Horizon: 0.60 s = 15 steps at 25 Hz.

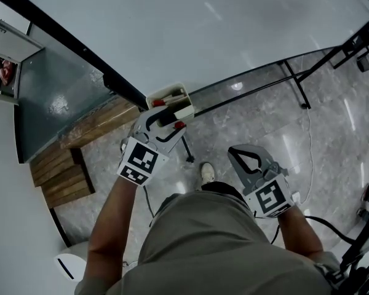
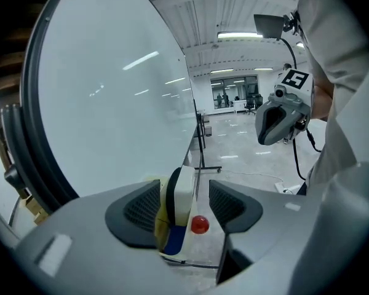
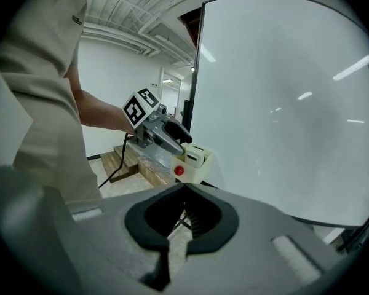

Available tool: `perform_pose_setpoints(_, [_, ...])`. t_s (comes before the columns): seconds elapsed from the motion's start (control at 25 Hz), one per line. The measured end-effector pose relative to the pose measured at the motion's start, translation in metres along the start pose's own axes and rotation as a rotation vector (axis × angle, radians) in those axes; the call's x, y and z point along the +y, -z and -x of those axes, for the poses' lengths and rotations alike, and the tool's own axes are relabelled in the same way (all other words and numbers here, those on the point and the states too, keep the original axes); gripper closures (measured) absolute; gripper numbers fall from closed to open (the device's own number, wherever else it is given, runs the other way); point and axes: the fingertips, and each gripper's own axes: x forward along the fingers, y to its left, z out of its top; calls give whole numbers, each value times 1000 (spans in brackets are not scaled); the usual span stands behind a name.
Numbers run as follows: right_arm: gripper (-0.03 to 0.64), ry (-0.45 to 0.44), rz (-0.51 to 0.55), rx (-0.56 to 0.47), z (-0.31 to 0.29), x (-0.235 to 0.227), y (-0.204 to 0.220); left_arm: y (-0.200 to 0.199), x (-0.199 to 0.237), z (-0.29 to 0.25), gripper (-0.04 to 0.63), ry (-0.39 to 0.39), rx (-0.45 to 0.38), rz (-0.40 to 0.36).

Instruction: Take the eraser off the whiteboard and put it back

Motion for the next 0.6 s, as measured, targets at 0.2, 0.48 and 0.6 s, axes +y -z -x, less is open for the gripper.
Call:
perform_pose_setpoints(0.2, [615, -15, 8, 5, -6, 3, 0, 7, 4, -4, 329, 4, 40, -25])
perform_pose_setpoints(0.48, [615, -19, 4, 5, -9, -1, 5, 13, 7, -15, 315, 13, 94, -59])
perform_pose_setpoints(0.6, [615, -24, -3, 9, -9, -1, 8, 13, 6, -19, 311, 24, 98, -73])
